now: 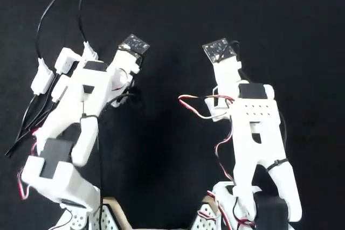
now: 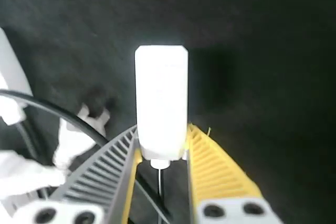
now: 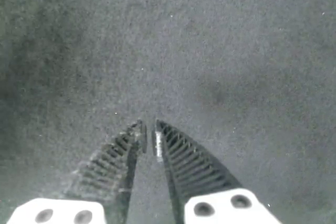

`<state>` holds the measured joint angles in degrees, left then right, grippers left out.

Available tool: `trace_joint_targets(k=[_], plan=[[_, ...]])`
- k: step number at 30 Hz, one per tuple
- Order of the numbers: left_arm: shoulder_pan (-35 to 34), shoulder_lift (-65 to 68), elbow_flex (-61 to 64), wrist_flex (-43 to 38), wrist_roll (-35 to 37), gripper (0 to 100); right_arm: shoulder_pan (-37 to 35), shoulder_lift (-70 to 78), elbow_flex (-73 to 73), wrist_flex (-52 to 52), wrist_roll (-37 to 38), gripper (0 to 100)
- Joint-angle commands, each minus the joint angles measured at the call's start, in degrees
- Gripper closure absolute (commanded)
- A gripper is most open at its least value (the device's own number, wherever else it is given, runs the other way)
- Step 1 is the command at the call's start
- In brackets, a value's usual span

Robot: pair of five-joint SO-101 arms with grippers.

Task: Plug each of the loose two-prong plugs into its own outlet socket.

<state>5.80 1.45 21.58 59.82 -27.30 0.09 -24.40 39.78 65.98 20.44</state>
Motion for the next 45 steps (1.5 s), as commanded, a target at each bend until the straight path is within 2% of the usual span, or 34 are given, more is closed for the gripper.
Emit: trace_joint_targets(k=[1,8,13,19,21,26,28,36,39,42,45], plan=[[5.49,-10.64,5.14,5.71,0.70,97,-0.70,-0.13,-0.13,-0.97,0.53,97.2],[16.75,-41.85,28.62,5.98,6.07,97,-0.70,-0.13,-0.13,-0.62,0.53,97.2],[18.86,-63.12,42.15,6.15,8.79,97,-0.70,-0.13,-0.13,-0.53,0.53,97.3],[26.86,-74.46,53.67,5.98,9.23,97,-0.70,-0.13,-0.13,-0.53,0.53,97.3],[28.70,-75.34,54.55,5.89,9.58,93,-0.70,-0.13,-0.13,-0.53,0.53,97.3],[24.22,-75.25,55.34,4.75,13.27,78,-0.79,-0.13,-0.13,-0.53,0.53,97.3],[22.11,-75.25,55.69,3.60,12.92,78,-0.79,-0.13,-0.04,-0.53,0.70,97.3],[13.23,-75.25,56.04,0.26,2.73,78,-0.88,-0.13,0.57,-0.79,2.02,97.4],[10.77,-75.52,55.52,0.09,1.49,78,-0.88,-0.13,0.66,-0.79,2.02,97.4],[9.80,-75.25,56.04,-0.70,1.14,78,-0.88,-0.13,0.66,-0.79,2.02,97.5],[13.41,-75.87,54.55,5.45,0.35,78,-0.88,-0.13,0.66,-0.79,2.02,97.5]])
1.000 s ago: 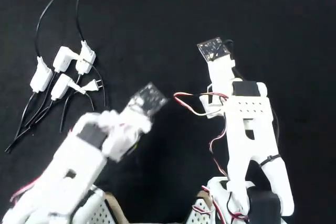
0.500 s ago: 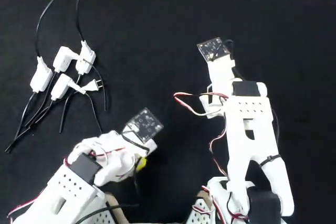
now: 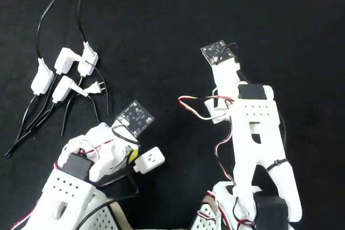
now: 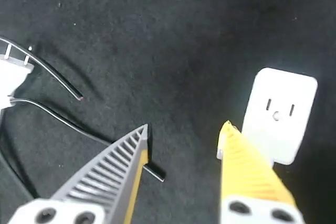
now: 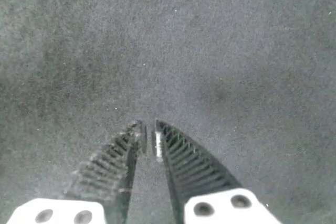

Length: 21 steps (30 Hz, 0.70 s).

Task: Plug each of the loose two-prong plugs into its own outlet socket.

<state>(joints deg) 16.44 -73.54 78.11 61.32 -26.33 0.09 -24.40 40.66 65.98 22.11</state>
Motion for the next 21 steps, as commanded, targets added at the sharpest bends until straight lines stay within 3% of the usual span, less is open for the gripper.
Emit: trace_joint_targets(k=[1,4,8,17,21], plan=[[5.41,-0.88,-3.47,6.42,-0.09,78,-0.88,-0.13,-0.22,-0.79,0.35,97.5],[13.85,-0.88,-6.99,11.87,4.57,78,-0.79,-0.13,-0.22,-0.70,0.35,97.5],[19.30,-0.88,-5.85,8.70,6.07,78,-0.79,-0.22,-0.31,-0.62,0.35,97.5],[23.43,-0.35,2.24,-6.33,8.53,78,-0.79,-0.22,-0.48,-0.97,0.35,97.5],[23.08,-0.18,3.38,-7.82,11.43,78,-0.79,-0.13,-0.84,-0.97,0.35,97.6]])
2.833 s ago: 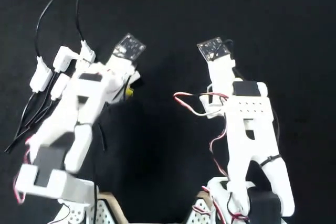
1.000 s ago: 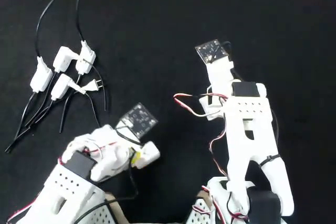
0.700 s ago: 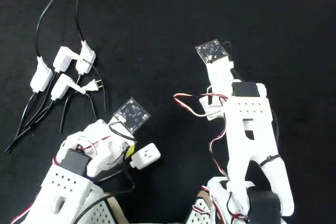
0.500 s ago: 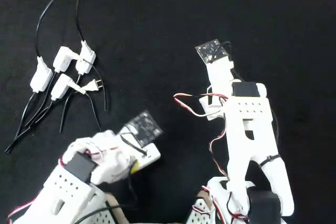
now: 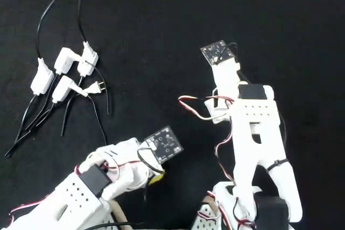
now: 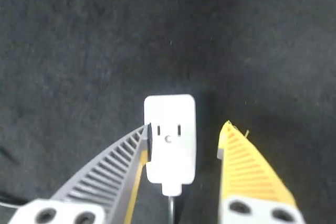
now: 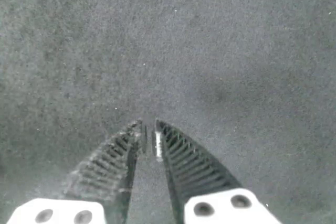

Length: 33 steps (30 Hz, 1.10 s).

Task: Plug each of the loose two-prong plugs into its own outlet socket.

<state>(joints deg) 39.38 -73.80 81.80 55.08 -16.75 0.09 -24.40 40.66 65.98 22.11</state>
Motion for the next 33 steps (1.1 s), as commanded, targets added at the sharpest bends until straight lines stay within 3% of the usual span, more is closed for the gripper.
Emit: trace_joint_targets(k=[1,9,17,28,33], plan=[[0.13,0.09,-0.22,-1.49,2.29,78,-0.79,-0.13,-1.01,-0.97,0.35,97.6],[-3.12,14.24,-7.08,3.34,3.87,78,-0.79,-0.13,-1.01,-0.97,0.35,97.6],[-5.14,39.30,-16.84,-1.14,3.96,78,-0.79,-0.13,-0.75,-0.97,0.35,97.6],[-6.46,43.69,-19.47,-0.35,0.53,79,-0.79,-0.13,-0.75,-0.97,0.35,97.6],[-11.74,43.60,-22.64,-0.26,0.62,93,-0.70,-0.13,-0.75,-0.97,0.35,97.6]])
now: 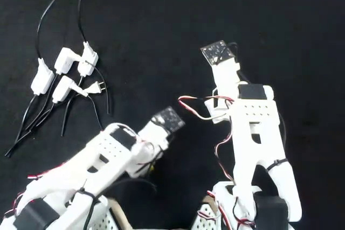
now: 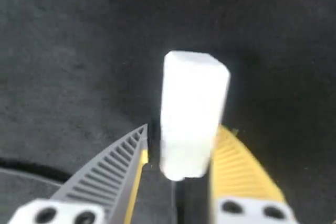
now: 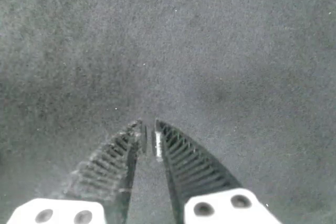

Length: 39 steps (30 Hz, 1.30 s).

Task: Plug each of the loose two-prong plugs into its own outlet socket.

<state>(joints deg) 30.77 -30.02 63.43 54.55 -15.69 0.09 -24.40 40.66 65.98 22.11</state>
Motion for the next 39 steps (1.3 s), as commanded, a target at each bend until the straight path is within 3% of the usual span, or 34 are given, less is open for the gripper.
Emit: trace_joint_targets(k=[1,11,15,21,28,39], plan=[[-4.00,-0.18,-4.79,0.26,-0.44,94,-0.70,-0.13,-0.75,-0.97,0.35,97.6],[-5.23,0.00,-3.74,0.26,-0.88,70,-0.70,-0.13,-0.75,-0.97,0.35,97.6],[-5.67,-0.09,-4.18,0.26,-1.41,70,-0.70,-0.13,-0.75,-0.97,0.35,97.6],[-6.99,-0.18,-5.67,2.81,-9.05,70,-0.70,-0.13,-0.75,-0.97,0.35,97.6],[-15.16,-0.18,-8.66,3.16,-13.54,70,-0.70,-0.13,-0.75,-0.97,0.44,97.6],[-24.92,-0.18,-11.82,2.90,-13.36,70,-0.70,-0.13,-0.75,-0.97,0.44,97.6]])
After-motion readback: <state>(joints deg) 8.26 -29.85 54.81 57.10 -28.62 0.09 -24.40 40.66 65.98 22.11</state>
